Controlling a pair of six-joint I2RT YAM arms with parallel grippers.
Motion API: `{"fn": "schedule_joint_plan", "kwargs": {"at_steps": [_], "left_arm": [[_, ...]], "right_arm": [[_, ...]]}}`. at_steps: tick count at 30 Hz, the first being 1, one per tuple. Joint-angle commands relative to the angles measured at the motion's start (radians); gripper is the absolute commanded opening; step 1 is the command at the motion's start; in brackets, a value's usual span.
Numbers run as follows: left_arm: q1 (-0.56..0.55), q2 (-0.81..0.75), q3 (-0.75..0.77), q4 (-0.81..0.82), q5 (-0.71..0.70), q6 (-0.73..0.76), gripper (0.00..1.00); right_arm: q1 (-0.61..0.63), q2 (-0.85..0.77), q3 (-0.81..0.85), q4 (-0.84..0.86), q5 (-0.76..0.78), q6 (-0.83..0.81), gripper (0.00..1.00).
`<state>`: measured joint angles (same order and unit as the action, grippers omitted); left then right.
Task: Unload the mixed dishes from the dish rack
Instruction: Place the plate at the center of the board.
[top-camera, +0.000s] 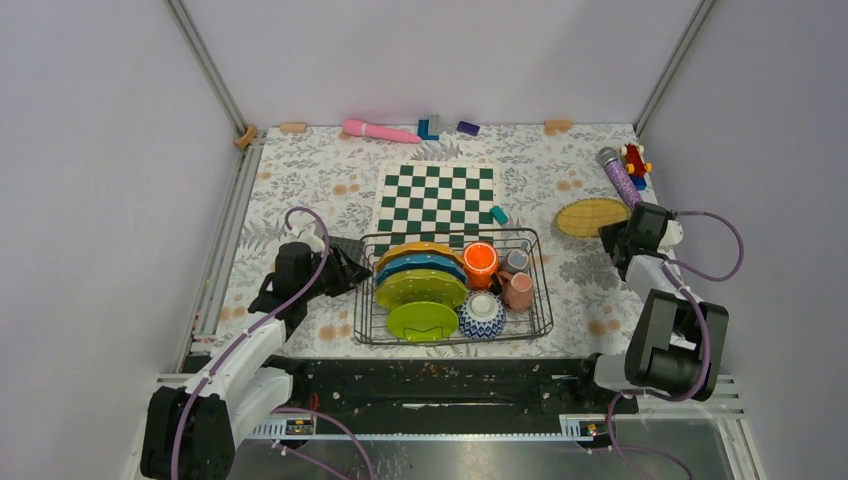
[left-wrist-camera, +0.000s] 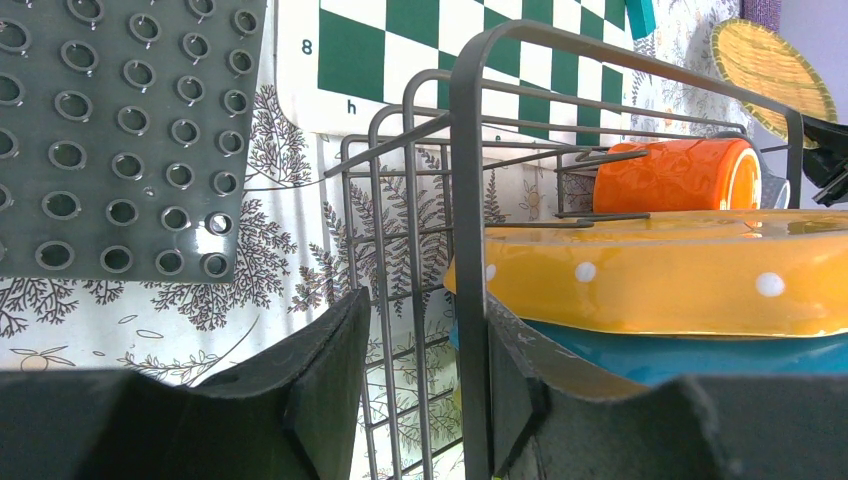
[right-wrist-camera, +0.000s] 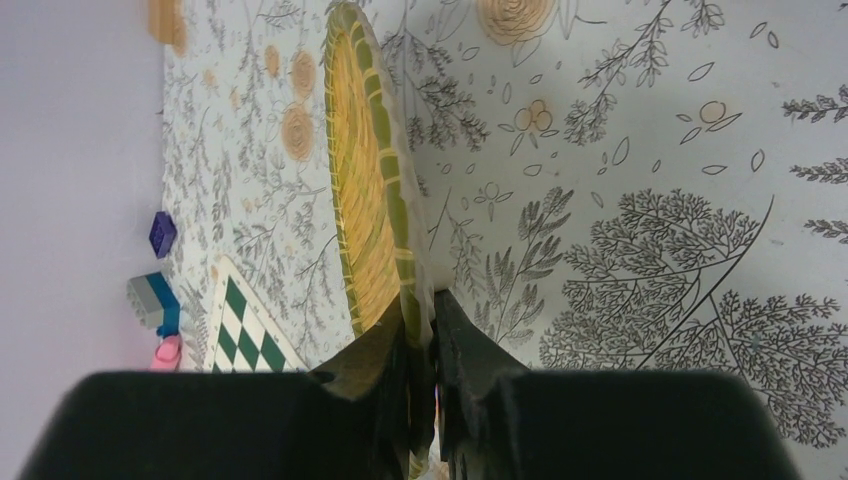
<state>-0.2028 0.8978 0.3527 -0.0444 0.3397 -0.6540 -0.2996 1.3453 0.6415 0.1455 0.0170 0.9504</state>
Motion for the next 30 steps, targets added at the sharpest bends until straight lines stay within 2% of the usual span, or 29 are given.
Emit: {"fn": "schedule_joint_plan", "kwargs": {"at_steps": [1, 11, 17, 25, 30], "left_arm": [[0.005, -0.008, -0.001, -0.009, -0.017, 0.034, 0.42], [0.005, -0.005, 0.002, -0.017, -0.03, 0.034, 0.42], [0.005, -0.01, 0.0, -0.018, -0.028, 0.036, 0.42], [0.005, -0.008, 0.003, -0.026, -0.037, 0.038, 0.42], [0.005, -0.008, 0.003, -0.03, -0.039, 0.037, 0.42]], "right_arm": [[-0.003, 0.038, 0.017, 0.118, 0.055, 0.041, 0.07], [-0.003, 0.097, -0.003, 0.146, 0.05, 0.045, 0.22], [-0.003, 0.108, -0.009, 0.132, 0.045, 0.041, 0.36], [-0.003, 0.125, -0.009, 0.101, 0.023, 0.044, 0.46], [-0.002, 0.106, 0.006, 0.025, 0.054, 0.04, 0.62]]}}
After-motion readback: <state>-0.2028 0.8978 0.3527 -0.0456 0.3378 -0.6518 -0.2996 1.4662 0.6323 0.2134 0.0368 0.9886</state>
